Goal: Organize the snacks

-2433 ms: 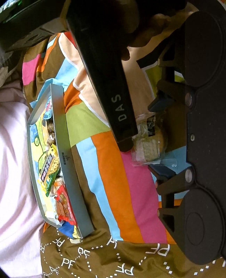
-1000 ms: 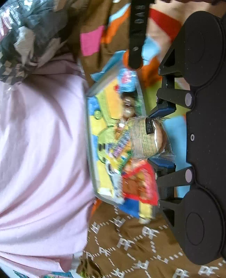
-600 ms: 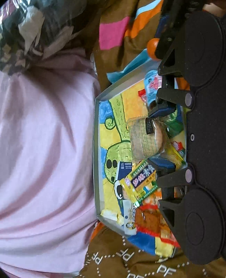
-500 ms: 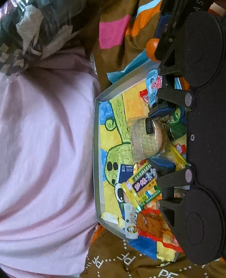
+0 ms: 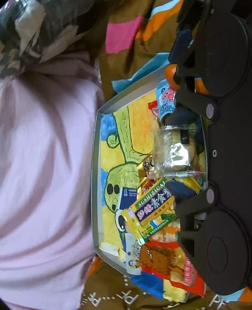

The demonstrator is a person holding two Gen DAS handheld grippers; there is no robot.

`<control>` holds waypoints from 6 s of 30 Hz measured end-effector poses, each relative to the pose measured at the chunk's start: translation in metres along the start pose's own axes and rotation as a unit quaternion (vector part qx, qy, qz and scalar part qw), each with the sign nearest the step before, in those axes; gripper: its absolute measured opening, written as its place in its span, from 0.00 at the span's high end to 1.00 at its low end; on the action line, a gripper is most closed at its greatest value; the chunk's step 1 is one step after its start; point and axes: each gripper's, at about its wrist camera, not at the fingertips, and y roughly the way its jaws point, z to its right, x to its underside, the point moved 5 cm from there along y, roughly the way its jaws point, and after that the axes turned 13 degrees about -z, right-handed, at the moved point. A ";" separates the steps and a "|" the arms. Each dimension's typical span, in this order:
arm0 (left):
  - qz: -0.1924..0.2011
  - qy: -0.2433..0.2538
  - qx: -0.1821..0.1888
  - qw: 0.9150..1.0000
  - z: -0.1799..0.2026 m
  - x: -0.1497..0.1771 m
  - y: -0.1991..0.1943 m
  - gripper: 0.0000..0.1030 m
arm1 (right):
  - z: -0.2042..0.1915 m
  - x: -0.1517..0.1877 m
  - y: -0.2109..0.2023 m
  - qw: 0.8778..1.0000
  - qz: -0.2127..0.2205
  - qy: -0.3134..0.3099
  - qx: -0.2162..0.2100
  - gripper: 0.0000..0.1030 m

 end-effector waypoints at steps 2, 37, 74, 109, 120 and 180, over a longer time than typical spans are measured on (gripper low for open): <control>0.003 -0.020 0.004 1.000 -0.004 -0.001 -0.003 0.25 | 0.000 0.000 0.000 1.000 0.000 -0.001 0.001 0.59; 0.090 -0.061 -0.072 0.991 -0.039 0.001 -0.122 0.01 | -0.013 -0.021 -0.079 0.995 0.094 0.032 -0.007 0.02; 0.136 -0.082 -0.117 0.980 -0.059 0.104 -0.217 0.01 | -0.055 0.037 -0.164 0.993 0.113 0.024 0.026 0.00; 0.066 -0.113 -0.135 0.982 -0.127 0.162 -0.228 0.01 | -0.121 0.094 -0.188 0.995 0.076 0.037 0.055 0.00; 0.047 -0.083 -0.170 0.981 -0.134 0.164 -0.225 0.01 | -0.126 0.101 -0.180 0.995 0.058 0.055 0.056 0.00; 0.027 -0.055 -0.161 0.985 -0.122 0.177 -0.222 0.01 | -0.137 0.109 -0.165 0.997 0.025 0.010 0.070 0.00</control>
